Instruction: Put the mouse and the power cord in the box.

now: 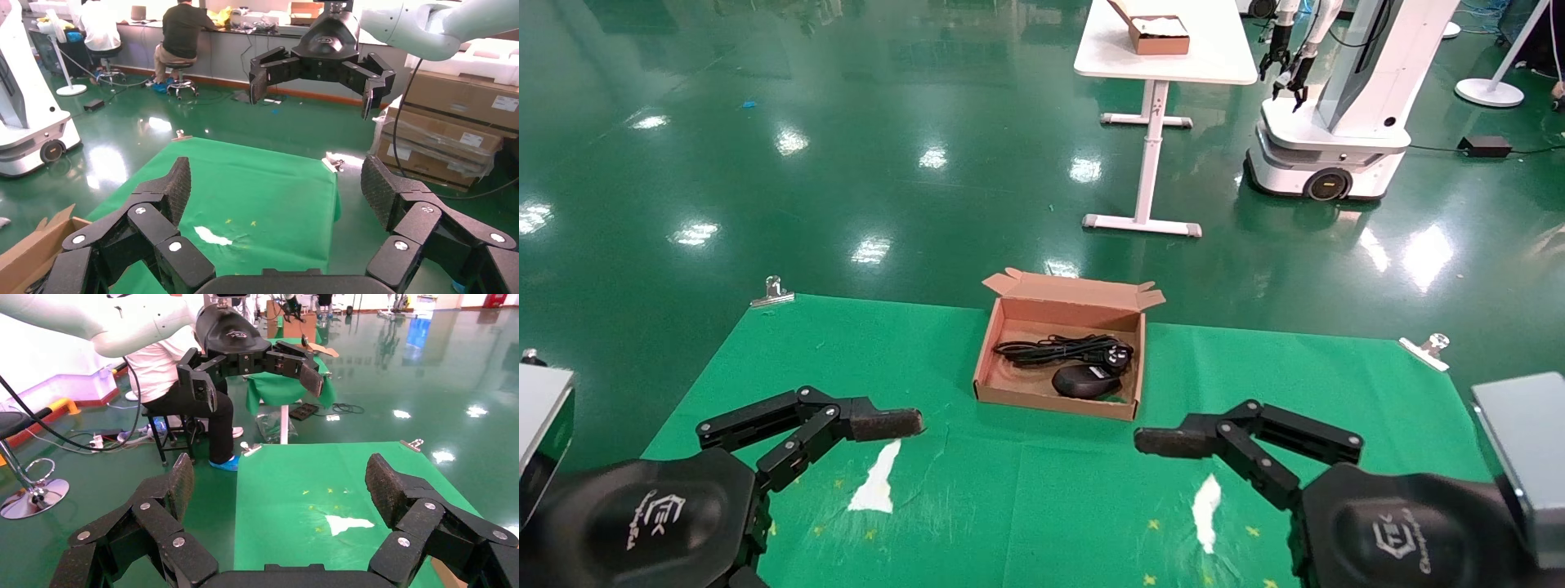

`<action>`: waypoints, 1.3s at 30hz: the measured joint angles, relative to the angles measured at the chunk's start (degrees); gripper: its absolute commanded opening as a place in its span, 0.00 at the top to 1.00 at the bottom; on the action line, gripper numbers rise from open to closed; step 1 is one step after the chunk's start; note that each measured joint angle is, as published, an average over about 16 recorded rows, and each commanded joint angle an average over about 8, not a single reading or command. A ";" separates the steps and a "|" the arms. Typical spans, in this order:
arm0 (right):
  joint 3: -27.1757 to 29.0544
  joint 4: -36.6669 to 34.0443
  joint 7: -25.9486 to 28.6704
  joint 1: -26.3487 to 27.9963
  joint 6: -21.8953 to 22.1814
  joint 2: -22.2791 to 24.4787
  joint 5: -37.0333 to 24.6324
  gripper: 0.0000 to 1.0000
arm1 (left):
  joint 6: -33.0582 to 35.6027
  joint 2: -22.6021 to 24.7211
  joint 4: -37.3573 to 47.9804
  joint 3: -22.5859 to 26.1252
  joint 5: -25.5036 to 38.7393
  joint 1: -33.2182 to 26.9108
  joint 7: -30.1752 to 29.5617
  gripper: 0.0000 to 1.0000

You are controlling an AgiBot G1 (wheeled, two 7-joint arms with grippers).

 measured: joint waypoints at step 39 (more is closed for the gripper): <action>-0.27 -1.15 -0.39 0.98 -0.14 -0.07 -0.70 0.00 | -0.50 0.36 0.38 0.48 0.50 -0.32 0.01 0.00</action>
